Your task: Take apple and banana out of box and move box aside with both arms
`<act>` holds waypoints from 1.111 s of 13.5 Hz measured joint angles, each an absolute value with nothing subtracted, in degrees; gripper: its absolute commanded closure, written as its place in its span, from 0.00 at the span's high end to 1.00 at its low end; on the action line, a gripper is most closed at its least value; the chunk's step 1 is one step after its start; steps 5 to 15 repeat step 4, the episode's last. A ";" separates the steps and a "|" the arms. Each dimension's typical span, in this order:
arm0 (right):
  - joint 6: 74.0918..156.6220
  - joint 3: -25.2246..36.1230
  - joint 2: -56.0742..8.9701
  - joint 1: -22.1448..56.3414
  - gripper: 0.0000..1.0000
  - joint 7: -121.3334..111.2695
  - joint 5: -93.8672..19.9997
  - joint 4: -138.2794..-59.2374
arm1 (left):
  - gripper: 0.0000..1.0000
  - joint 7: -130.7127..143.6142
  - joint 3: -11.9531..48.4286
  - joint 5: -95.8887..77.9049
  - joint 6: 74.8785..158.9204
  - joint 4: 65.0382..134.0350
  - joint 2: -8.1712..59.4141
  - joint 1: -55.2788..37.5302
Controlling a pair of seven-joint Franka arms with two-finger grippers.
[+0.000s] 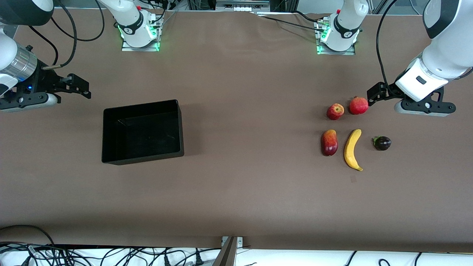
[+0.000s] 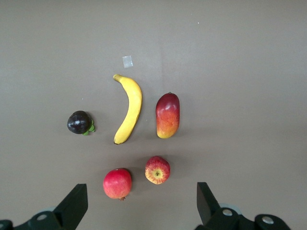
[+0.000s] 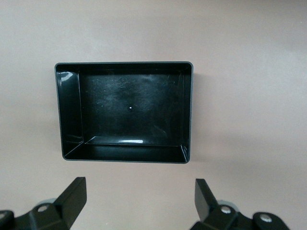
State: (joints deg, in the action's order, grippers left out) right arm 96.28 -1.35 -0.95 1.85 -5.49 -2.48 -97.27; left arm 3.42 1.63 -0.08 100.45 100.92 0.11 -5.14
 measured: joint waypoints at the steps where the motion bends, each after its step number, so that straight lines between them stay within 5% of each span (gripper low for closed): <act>1: 96.19 -2.75 -0.95 0.52 1.00 -5.49 -2.41 -97.26 | 1.00 3.42 1.63 -0.08 100.42 100.92 0.11 -5.14; 15: 96.09 -3.95 -0.95 -0.20 1.00 -5.49 -2.12 -96.72 | 1.00 3.42 1.62 -0.08 100.32 100.92 0.11 -5.14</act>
